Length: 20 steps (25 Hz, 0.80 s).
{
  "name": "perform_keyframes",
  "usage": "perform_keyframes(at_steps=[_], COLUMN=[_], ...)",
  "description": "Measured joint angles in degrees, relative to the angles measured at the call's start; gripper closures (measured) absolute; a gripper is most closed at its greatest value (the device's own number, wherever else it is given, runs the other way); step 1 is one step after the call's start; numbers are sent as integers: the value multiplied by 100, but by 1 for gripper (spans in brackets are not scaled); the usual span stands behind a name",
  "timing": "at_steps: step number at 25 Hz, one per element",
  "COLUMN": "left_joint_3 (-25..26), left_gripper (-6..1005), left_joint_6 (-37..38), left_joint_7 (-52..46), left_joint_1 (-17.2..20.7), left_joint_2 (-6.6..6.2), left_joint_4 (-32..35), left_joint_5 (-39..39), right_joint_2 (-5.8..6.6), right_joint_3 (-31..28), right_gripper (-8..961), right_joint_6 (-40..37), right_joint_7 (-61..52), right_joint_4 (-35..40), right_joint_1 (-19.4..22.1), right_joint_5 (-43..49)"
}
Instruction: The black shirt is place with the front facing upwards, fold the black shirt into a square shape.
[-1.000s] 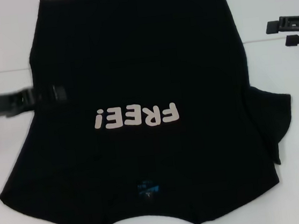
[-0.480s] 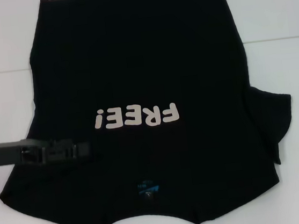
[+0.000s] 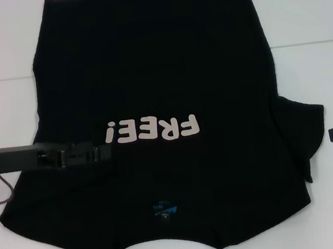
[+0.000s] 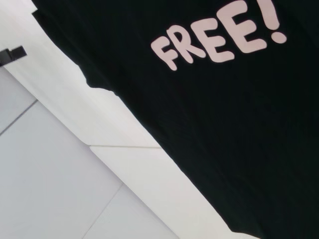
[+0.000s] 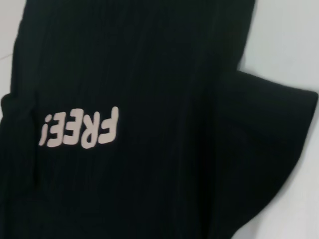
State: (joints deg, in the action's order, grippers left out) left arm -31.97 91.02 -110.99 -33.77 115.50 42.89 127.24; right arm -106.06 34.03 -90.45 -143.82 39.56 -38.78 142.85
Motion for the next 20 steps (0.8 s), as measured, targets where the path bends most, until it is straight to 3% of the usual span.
perform_keyframes(at_steps=[13, 17, 20], left_joint_3=[-2, 5, 12], left_gripper=[242, 243, 244], left_joint_6=[-300, -323, -375], left_joint_7=[20, 22, 22], left_joint_1=[-66, -77, -78], left_joint_2=[98, 110, 113], left_joint_4=[-12, -11, -9], left_joint_5=[-7, -7, -7], right_joint_2=[-372, -430, -435], right_joint_3=[100, 142, 211], right_gripper=[479, 625, 637], right_joint_6=[944, 1068, 1126], right_joint_7=[-36, -56, -84], right_joint_4=[-635, -716, -803], right_joint_1=[-201, -273, -312], right_joint_5=[229, 229, 229])
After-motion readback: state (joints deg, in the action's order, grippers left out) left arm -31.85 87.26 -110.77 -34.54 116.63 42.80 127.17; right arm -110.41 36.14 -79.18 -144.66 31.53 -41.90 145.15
